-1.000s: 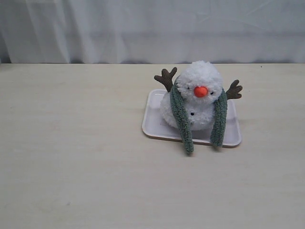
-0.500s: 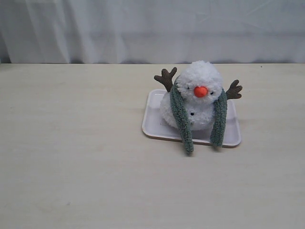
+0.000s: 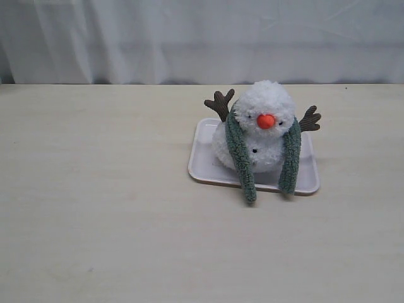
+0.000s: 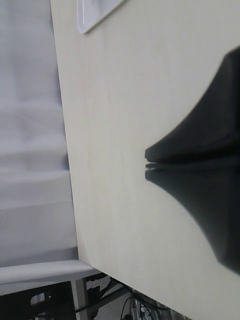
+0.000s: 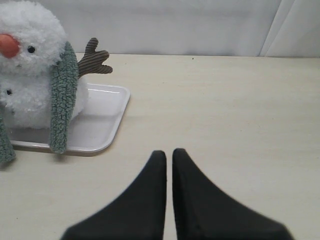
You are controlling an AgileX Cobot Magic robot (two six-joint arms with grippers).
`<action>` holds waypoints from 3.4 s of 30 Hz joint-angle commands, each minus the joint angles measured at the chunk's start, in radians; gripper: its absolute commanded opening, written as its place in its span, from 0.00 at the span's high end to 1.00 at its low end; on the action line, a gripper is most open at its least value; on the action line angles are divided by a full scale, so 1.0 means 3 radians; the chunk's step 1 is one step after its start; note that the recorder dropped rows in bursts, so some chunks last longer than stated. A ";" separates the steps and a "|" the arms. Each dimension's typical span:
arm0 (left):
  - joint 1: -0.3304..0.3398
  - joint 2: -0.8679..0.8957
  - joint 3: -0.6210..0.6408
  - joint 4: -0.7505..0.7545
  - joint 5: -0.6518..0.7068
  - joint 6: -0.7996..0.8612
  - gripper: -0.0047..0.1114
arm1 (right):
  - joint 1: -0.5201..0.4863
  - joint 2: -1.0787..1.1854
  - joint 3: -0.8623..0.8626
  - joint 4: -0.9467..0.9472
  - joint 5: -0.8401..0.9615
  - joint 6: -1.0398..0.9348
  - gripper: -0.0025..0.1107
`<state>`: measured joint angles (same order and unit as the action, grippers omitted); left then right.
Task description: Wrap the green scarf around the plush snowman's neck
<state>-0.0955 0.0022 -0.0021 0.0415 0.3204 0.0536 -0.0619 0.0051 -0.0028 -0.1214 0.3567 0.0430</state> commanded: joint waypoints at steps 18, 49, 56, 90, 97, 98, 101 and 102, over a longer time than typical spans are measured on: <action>0.0004 -0.0007 0.0007 -0.0005 -0.0041 -0.0010 0.96 | -0.0017 -0.0017 0.0009 0.0066 -0.0023 -0.0005 0.94; 0.0004 -0.0007 0.0007 -0.0005 -0.0041 -0.0010 0.96 | 0.0245 -0.0017 0.0009 0.0066 -0.0024 -0.0013 0.94; 0.0004 -0.0007 0.0007 -0.0005 -0.0041 -0.0010 0.96 | 0.0245 -0.0017 0.0009 0.0066 -0.0024 -0.0013 0.94; 0.0004 -0.0007 0.0007 -0.0005 -0.0041 -0.0010 0.96 | 0.0245 -0.0017 0.0009 0.0066 -0.0024 -0.0013 0.94; 0.0004 -0.0007 0.0007 -0.0005 -0.0041 -0.0010 0.96 | 0.0245 -0.0017 0.0009 0.0066 -0.0024 -0.0013 0.94; 0.0004 -0.0007 0.0007 -0.0005 -0.0041 -0.0010 0.96 | 0.0245 -0.0017 0.0009 0.0066 -0.0024 -0.0013 0.94; 0.0004 -0.0007 0.0007 -0.0005 -0.0041 -0.0010 0.96 | 0.0245 -0.0017 0.0009 0.0066 -0.0024 -0.0013 0.94; 0.0004 -0.0007 0.0007 -0.0005 -0.0041 -0.0010 0.96 | 0.0245 -0.0017 0.0009 0.0066 -0.0024 -0.0013 0.94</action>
<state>-0.0955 0.0022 -0.0021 0.0415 0.3204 0.0536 0.0114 0.0051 -0.0028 -0.0978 0.3567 0.0416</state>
